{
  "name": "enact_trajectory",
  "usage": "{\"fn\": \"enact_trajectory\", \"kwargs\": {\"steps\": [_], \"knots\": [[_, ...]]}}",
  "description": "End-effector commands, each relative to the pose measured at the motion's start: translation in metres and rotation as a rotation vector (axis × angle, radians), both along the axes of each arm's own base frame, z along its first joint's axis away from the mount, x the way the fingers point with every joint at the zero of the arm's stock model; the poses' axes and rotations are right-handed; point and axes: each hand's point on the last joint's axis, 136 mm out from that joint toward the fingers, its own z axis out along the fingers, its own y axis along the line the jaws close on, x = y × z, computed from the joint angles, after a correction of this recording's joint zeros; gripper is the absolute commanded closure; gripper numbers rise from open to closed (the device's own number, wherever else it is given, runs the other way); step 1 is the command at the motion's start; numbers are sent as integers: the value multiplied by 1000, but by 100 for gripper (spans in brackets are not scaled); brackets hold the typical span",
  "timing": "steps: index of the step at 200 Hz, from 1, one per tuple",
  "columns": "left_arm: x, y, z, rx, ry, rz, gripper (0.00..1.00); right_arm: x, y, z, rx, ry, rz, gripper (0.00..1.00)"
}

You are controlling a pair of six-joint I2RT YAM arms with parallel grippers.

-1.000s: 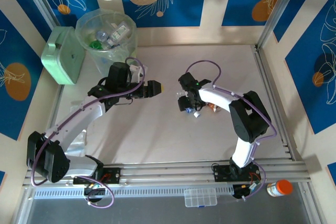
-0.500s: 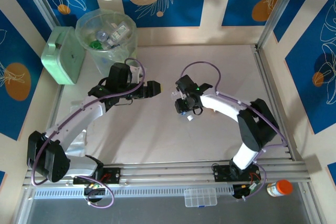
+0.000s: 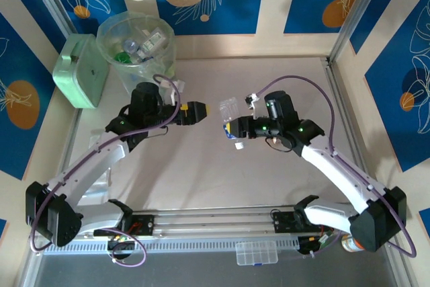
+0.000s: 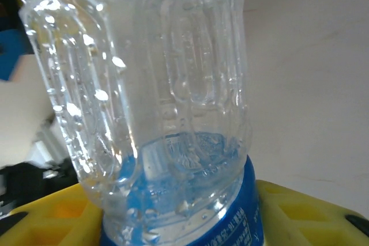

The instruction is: Put the plastic bottles in the bin

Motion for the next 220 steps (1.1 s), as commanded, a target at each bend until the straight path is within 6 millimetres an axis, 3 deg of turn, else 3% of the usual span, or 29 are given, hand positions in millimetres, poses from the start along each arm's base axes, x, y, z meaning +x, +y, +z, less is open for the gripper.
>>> {"fn": "enact_trajectory", "kwargs": {"steps": [1,22,55,92,141,158,177,185,220], "knots": [[-20,-27,32,-165,-88,-151,0,-29,20,27,180,41,148,51],[-35,-40,53,-284,-128,-246,0,-40,24,44,248,29,202,52],[-48,-51,66,-374,-134,-339,4,-50,27,57,308,35,248,51],[-49,-58,64,-387,-122,-377,29,-54,25,61,320,28,252,51],[-63,-64,74,-411,-150,-447,48,-53,22,59,318,26,239,50],[-62,-63,75,-400,-156,-433,49,-52,22,61,320,22,234,42],[-59,-62,76,-391,-164,-410,51,-50,19,63,307,9,206,11],[-57,-60,79,-391,-169,-396,53,-48,16,63,294,-1,183,4],[-39,-45,100,-377,-216,-296,65,-52,2,83,286,-77,145,1]]}}
